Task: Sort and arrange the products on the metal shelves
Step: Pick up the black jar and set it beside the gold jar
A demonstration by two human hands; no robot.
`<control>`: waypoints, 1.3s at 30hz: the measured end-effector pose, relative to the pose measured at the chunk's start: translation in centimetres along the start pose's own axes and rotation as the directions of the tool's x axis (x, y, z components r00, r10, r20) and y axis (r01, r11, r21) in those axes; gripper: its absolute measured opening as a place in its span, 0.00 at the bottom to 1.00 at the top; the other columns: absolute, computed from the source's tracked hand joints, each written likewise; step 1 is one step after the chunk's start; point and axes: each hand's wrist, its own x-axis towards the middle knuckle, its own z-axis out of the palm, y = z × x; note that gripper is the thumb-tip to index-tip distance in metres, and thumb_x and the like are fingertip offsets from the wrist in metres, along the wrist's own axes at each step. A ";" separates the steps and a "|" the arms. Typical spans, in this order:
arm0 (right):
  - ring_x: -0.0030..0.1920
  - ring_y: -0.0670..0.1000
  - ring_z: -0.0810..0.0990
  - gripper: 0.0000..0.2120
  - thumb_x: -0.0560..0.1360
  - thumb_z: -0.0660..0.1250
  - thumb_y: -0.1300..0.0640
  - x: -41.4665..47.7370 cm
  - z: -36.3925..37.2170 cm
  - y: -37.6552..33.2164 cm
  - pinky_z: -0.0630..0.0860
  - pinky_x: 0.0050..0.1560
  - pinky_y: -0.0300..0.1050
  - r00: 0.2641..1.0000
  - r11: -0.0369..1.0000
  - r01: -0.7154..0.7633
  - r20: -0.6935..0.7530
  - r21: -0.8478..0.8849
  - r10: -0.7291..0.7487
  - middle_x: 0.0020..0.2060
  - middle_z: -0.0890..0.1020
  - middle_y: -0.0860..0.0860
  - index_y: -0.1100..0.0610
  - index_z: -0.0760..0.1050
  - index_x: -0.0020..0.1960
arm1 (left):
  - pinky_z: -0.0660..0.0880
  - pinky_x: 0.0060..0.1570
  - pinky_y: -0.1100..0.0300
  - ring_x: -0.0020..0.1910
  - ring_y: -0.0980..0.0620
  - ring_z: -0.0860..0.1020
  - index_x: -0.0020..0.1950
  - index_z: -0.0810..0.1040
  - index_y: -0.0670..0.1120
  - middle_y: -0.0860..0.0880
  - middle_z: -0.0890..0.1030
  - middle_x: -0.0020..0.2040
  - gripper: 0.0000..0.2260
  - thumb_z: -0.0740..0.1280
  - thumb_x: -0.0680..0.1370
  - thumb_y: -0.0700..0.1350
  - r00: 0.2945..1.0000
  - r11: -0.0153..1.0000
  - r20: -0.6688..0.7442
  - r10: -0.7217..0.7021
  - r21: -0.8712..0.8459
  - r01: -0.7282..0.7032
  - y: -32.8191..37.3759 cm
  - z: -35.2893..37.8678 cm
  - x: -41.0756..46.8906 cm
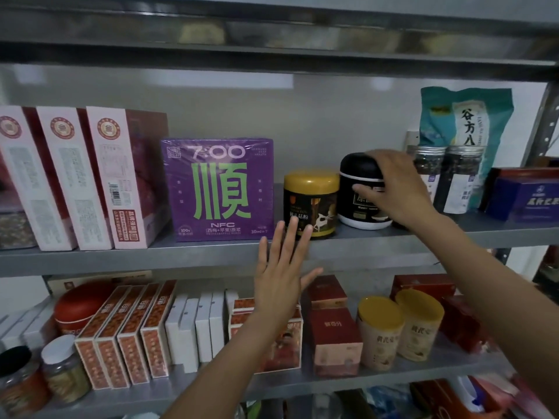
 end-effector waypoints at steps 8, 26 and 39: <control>0.63 0.60 0.69 0.28 0.73 0.73 0.49 -0.8 -1.3 1.1 0.66 0.58 0.50 0.995 0.993 0.089 -0.053 0.078 -0.085 0.63 0.75 0.56 0.57 0.71 0.69 | 0.42 0.76 0.45 0.79 0.42 0.42 0.80 0.40 0.48 0.42 0.39 0.80 0.38 0.49 0.79 0.67 0.996 0.997 0.051 -0.068 0.045 0.066 1.4 0.7 0.1; 0.77 0.63 0.43 0.66 0.59 0.77 0.33 -2.0 -0.9 3.6 0.41 0.75 0.64 0.916 0.894 0.384 0.219 -0.232 -0.336 0.77 0.45 0.60 0.42 0.26 0.71 | 0.48 0.75 0.43 0.77 0.39 0.52 0.80 0.38 0.46 0.38 0.50 0.78 0.38 0.49 0.78 0.66 0.983 0.989 0.141 -0.122 0.097 0.109 1.8 -0.1 0.5; 0.73 0.67 0.57 0.62 0.56 0.80 0.40 -3.4 -1.3 4.0 0.61 0.72 0.65 0.898 0.877 0.439 0.130 -0.196 -0.421 0.73 0.56 0.63 0.56 0.49 0.79 | 0.48 0.75 0.45 0.77 0.39 0.57 0.80 0.45 0.45 0.38 0.51 0.78 0.37 0.48 0.78 0.66 0.962 0.993 0.256 -0.097 0.092 0.076 1.5 -1.4 0.5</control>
